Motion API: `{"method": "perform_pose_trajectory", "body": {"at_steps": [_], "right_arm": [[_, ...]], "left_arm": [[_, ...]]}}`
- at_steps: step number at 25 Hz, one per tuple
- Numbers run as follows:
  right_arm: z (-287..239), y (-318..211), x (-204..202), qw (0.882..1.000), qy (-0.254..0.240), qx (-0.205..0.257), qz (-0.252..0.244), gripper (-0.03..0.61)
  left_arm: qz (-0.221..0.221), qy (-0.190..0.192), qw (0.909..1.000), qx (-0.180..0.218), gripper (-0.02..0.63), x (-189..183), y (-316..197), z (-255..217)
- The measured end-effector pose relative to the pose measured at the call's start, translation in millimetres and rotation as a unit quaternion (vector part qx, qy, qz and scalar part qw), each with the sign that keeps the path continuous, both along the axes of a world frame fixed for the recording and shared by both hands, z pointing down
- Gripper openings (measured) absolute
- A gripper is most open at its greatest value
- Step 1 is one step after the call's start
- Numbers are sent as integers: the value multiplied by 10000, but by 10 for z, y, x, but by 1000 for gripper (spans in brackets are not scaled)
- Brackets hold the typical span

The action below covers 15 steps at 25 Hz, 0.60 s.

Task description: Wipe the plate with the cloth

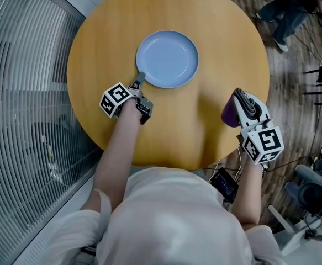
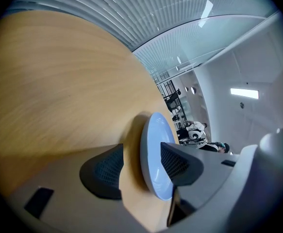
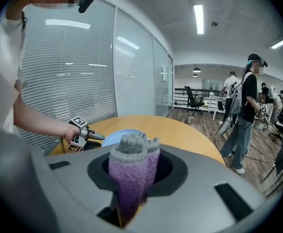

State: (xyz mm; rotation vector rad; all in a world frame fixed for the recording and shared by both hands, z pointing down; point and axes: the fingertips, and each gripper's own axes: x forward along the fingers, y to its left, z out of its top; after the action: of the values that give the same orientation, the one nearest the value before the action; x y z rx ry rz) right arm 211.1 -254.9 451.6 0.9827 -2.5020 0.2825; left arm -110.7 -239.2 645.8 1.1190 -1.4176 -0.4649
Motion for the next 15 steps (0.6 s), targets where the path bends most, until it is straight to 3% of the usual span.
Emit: {"method": "perform_pose_trajectory", "body": {"at_steps": [4, 11, 15], "right_arm": [[-93, 54, -31, 10000, -70, 63, 3, 89], [-217, 187, -205, 9997, -84, 238, -60, 89], [-362, 229, -258, 9992, -175, 350, -48, 89]], "left_arm": [[-59, -112, 9999, 45, 218, -108, 171, -112], [-229, -152, 9989, 390, 31, -308, 438, -263], [-351, -230, 9963, 755, 14, -383, 542, -504]]}}
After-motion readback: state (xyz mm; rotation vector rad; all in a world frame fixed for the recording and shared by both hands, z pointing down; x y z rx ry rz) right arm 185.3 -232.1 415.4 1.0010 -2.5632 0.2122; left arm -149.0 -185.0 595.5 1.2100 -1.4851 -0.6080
